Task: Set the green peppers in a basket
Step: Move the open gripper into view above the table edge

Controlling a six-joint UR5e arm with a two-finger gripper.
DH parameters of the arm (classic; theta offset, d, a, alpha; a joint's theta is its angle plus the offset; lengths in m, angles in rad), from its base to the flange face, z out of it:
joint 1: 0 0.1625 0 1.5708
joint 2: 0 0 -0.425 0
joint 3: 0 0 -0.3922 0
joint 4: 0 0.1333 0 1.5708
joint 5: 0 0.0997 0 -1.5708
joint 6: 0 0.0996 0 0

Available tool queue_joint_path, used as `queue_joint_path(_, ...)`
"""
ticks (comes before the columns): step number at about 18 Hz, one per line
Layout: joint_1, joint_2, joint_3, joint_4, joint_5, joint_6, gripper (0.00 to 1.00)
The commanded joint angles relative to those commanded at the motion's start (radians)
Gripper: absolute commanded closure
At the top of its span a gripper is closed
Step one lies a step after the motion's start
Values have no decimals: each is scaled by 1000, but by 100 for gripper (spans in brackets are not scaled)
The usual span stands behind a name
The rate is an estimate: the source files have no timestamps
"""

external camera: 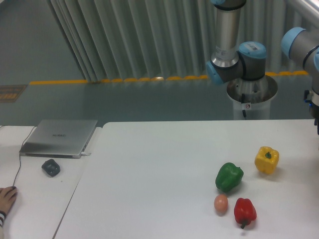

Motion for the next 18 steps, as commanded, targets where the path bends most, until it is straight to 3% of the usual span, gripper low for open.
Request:
queue_joint_path(7,-21,-2,-2,-2,-9,-95,0)
queue_joint_path(11,-6,-3,-18,5,-110,-132,0)
queue_joint_path(18,3,2,-18,12,-133,-250,0)
